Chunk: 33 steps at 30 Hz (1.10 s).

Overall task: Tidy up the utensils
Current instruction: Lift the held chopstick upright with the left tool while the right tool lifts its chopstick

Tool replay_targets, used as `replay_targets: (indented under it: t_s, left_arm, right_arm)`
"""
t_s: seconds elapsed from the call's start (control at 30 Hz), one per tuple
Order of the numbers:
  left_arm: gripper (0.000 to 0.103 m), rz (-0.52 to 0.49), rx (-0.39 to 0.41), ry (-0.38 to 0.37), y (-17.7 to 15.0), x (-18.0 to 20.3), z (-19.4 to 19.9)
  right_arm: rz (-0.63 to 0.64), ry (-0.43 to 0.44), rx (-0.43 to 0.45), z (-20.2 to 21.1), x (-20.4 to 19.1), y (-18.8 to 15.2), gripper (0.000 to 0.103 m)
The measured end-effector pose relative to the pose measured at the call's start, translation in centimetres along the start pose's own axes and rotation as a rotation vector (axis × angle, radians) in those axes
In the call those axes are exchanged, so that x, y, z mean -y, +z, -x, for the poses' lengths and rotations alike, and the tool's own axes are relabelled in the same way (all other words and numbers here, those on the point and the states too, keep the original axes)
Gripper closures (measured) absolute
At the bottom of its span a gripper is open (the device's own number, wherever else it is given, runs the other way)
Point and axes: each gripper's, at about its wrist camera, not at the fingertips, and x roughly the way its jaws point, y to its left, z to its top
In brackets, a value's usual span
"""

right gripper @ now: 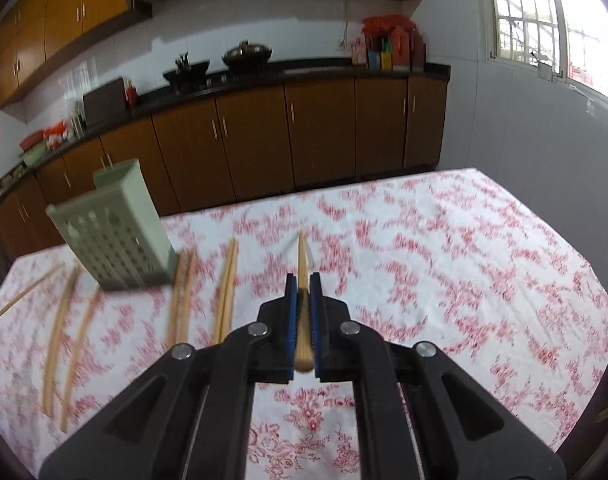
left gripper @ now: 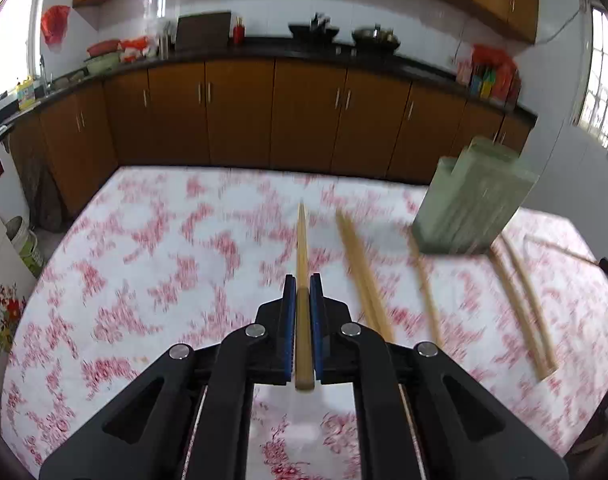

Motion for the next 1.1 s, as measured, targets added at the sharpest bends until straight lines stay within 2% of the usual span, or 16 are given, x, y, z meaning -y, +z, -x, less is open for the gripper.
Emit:
replay_targets:
  t_s: [0.27, 0.57, 0.67, 0.97, 1.1]
  left_arm:
    - [0.096, 0.027, 0.148, -0.038, 3.5, 1.0, 3.9]
    - [0.096, 0.007, 0.193, -0.015, 5.1, 1.5, 4.6]
    - [0.096, 0.007, 0.210, -0.010, 6.3, 1.3, 5.1]
    - [0.096, -0.001, 0.322, -0.100, 12.6, 4.0, 8.7]
    - [0.096, 0.011, 0.409, -0.155, 15.4, 6.3, 10.5]
  right_arm:
    - [-0.024, 0.035, 0.121, 2.9, -0.2, 3.0, 0.095]
    - [0.007, 0.034, 0.176, 3.8, -1.1, 5.0, 0.096]
    - [0.022, 0.049, 0.207, 4.6, -1.5, 6.5, 0.096]
    - [-0.008, 0.219, 0.351, 9.5, -4.3, 14.1, 0.096]
    - [-0.021, 0.309, 0.377, 10.6, -6.0, 16.4, 0.096]
